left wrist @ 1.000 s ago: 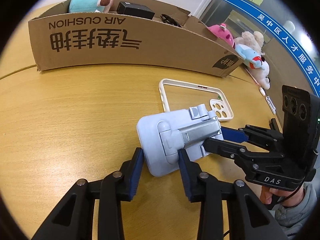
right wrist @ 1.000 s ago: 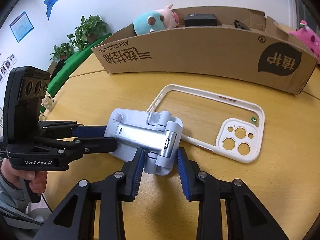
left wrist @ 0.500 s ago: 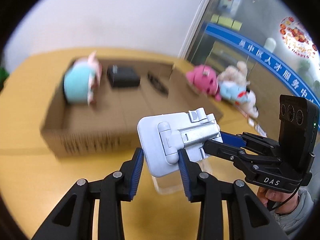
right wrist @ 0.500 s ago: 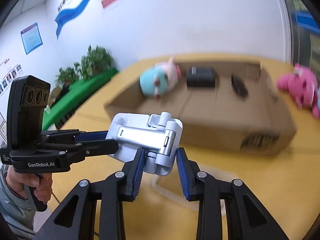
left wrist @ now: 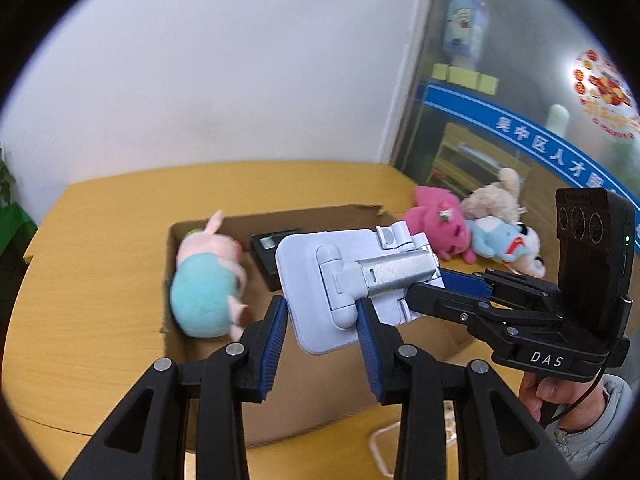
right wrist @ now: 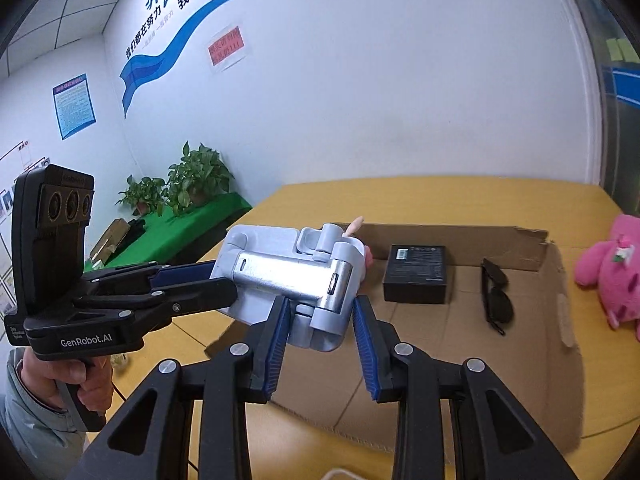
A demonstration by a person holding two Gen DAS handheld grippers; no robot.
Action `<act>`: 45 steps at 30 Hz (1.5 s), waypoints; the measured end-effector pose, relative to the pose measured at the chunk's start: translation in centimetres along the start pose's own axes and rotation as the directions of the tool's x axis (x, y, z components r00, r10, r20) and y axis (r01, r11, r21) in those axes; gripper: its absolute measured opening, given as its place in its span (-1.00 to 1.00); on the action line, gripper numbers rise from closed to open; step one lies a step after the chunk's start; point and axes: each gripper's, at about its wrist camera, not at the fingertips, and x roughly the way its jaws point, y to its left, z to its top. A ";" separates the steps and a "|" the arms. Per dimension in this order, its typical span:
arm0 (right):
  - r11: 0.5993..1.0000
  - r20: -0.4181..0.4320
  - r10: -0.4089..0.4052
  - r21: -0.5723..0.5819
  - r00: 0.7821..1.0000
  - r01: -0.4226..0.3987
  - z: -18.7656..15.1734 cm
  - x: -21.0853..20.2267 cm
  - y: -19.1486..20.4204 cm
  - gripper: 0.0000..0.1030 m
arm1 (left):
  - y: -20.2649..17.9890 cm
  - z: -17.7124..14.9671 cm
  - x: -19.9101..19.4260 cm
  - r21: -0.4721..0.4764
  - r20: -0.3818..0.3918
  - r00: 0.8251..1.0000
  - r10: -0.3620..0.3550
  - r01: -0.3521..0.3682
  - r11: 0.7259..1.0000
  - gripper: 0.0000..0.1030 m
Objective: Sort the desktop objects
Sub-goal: 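Lift the phone stand and carry it over the cardboard box, then lower the phone stand into the box and open the right gripper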
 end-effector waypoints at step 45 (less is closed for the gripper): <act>0.975 -0.199 -0.213 0.022 0.957 0.221 -6.3 5.8 -2.3 0.99 | 2.8 -5.3 -1.1 -0.075 0.006 0.964 0.265 -0.264 0.962 0.53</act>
